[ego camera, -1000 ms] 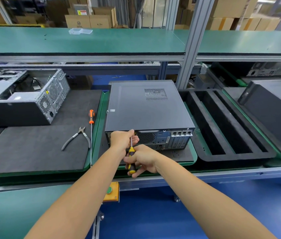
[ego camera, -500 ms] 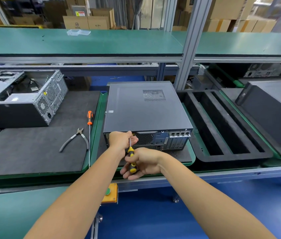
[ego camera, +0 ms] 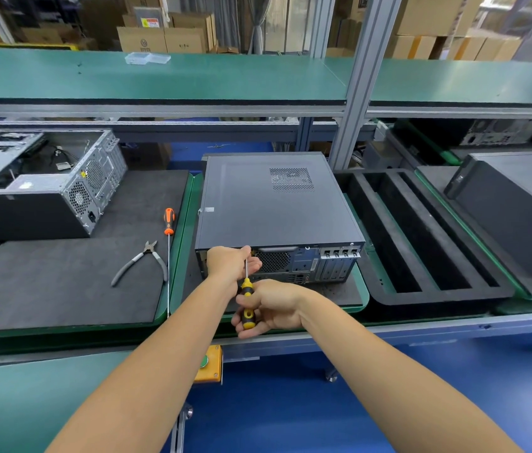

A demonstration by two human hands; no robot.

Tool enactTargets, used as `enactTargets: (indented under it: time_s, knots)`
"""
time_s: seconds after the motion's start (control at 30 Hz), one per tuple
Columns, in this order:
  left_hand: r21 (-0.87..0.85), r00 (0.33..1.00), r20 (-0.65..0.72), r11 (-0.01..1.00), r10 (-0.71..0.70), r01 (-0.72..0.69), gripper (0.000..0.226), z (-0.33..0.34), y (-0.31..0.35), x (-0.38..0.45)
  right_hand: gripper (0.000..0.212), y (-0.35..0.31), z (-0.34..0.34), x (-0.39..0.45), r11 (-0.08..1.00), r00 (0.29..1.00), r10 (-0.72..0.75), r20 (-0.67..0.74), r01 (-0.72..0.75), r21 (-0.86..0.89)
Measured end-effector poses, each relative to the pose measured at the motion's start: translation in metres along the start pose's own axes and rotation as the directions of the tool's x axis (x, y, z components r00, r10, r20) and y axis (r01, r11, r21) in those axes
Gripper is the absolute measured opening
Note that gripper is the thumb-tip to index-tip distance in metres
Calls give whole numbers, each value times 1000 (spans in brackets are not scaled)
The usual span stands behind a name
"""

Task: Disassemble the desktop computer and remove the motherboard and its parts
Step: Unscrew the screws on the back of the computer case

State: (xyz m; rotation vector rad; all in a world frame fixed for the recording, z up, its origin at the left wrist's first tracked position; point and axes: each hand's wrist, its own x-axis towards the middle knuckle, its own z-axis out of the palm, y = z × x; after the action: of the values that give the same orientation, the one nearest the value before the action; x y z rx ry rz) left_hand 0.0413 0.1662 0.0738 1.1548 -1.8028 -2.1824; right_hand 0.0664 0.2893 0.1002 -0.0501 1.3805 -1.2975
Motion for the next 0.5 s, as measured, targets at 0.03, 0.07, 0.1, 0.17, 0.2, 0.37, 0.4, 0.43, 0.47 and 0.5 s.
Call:
enactTargets:
  time_s: [0.03, 0.07, 0.1, 0.17, 0.2, 0.37, 0.4, 0.43, 0.47, 0.5]
  knots:
    - [-3, 1000, -3, 1000, 4, -4, 17, 0, -1, 0, 13, 0, -1, -1, 1000, 1000, -2, 29, 1, 30]
    - [-5, 1000, -5, 1000, 7, -7, 17, 0, -1, 0, 15, 0, -2, -2, 999, 998, -10, 54, 7, 51]
    - [-4, 1000, -8, 1000, 7, -7, 17, 0, -1, 0, 17, 0, -4, -3, 998, 997, -24, 71, 20, 55]
    - [-5, 1000, -11, 1000, 0, 0, 17, 0, -1, 0, 12, 1, -5, 0, 999, 998, -46, 36, 46, 7]
    - [-11, 1000, -8, 1000, -7, 7, 18, 1, 0, -1, 7, 2, -5, 3, 998, 999, -50, -16, 49, -26]
    - [18, 999, 23, 999, -33, 32, 20, 1, 2, -1, 25, 6, -3, 19, 974, 960, -105, -260, 47, -222]
    - [25, 999, 21, 999, -35, 34, 19, 1, 2, -2, 27, 7, -2, 22, 962, 948, -125, -291, 45, -268]
    - [24, 999, 14, 999, -33, 33, 19, 0, 3, -2, 28, 7, -1, 25, 954, 941, -140, -309, 45, -296]
    - [21, 1000, 8, 999, -28, 28, 19, 0, 4, -1, 26, 7, 0, 26, 950, 940, -145, -310, 45, -309]
    - [20, 1000, 3, 1000, -21, 21, 20, 0, 4, -2, 23, 6, 1, 26, 950, 945, -139, -296, 43, -308]
